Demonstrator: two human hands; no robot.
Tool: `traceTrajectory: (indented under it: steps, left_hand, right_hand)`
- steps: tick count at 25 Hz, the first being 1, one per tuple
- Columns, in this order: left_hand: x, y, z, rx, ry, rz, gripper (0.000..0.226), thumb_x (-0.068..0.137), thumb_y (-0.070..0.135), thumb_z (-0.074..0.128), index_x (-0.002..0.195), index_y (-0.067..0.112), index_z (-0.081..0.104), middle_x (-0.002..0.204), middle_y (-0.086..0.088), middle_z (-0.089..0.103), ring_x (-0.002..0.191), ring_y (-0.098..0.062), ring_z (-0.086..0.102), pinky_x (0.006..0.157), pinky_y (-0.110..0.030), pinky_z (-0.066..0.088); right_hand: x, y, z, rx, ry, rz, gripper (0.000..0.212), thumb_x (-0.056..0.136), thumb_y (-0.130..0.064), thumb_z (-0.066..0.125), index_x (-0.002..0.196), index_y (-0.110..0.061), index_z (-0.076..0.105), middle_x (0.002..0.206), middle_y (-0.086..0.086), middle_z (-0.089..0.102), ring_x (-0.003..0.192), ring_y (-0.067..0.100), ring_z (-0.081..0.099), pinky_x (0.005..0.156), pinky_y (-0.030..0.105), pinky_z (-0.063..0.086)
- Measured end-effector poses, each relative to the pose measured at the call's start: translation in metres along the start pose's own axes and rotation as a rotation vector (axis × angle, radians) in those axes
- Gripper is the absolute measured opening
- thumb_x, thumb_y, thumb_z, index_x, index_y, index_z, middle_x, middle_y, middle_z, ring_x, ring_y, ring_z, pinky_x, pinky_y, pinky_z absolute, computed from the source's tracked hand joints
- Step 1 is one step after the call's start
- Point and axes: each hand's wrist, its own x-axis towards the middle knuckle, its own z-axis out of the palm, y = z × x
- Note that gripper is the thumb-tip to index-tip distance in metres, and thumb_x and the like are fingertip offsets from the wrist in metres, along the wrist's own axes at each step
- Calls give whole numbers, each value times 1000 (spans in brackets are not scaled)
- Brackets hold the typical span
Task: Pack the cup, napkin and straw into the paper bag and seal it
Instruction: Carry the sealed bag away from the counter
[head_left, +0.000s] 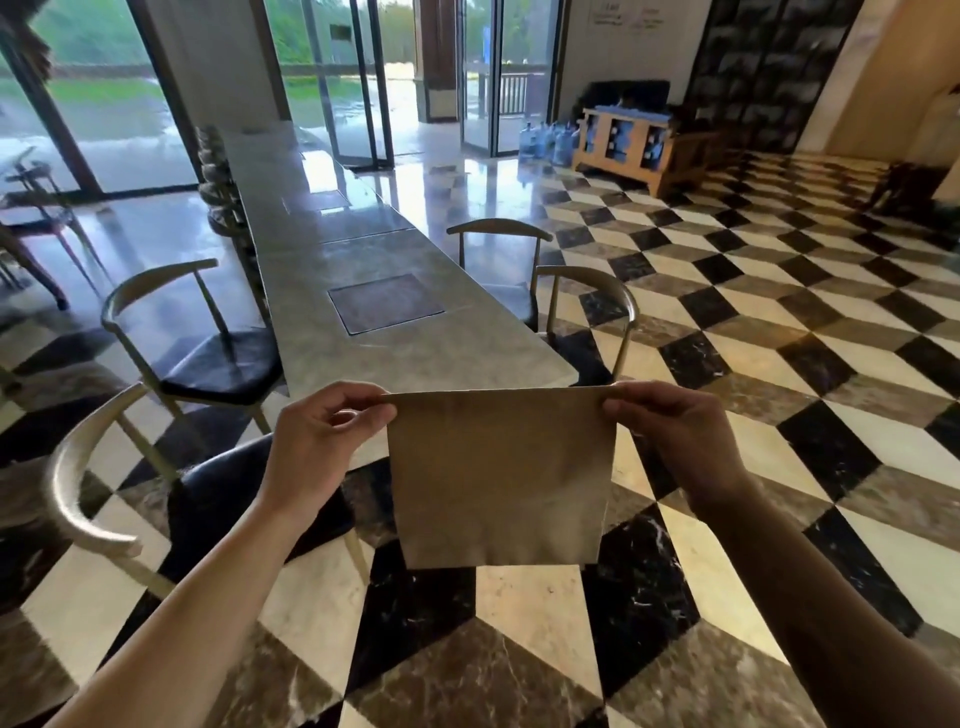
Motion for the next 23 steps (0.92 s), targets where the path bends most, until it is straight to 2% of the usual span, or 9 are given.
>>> traceTrajectory:
  steps: [4,7,13,17,23]
  left_hand:
    - [70,-32,-13,21,23,19,23,73,11,80,79,32,75,81,11,75,75,-7,69,69,-11,49]
    - [113,-55,-22,59,41,14,20,75,9,79,82,27,73,80,9,75,76,-9,69,72,-15,51]
    - [185,-112,-33,183,92,-9,14,76,12,79,87,19,75,83,6,75,78,-11,70,75,-18,52]
    - [223,-147,-33,242,141,-89,16,76,14,80,84,27,75,81,12,75,79,-9,70,79,-32,54]
    - [280,-191,-17,326,209,-144,18,74,11,80,85,24,75,80,9,75,77,-11,71,77,-33,56]
  right_hand:
    - [74,12,42,14,0,-1,15,79,-9,71,91,-16,76,83,-12,75,74,0,69,61,6,48]
    - [122,23,70,27,-20,11,15,79,-8,71,89,-19,76,83,-11,75,75,1,69,58,9,50]
    - [221,66,122,18,-86,3,18,75,-11,76,83,-28,77,85,-8,76,83,7,70,75,15,54]
    - [287,97,150,10,-149,-20,21,74,-12,78,79,-33,78,83,-9,76,80,6,71,76,16,53]
    - [388,138,179,47,-268,9,19,74,-6,77,80,-24,78,82,-4,77,78,10,71,75,17,54]
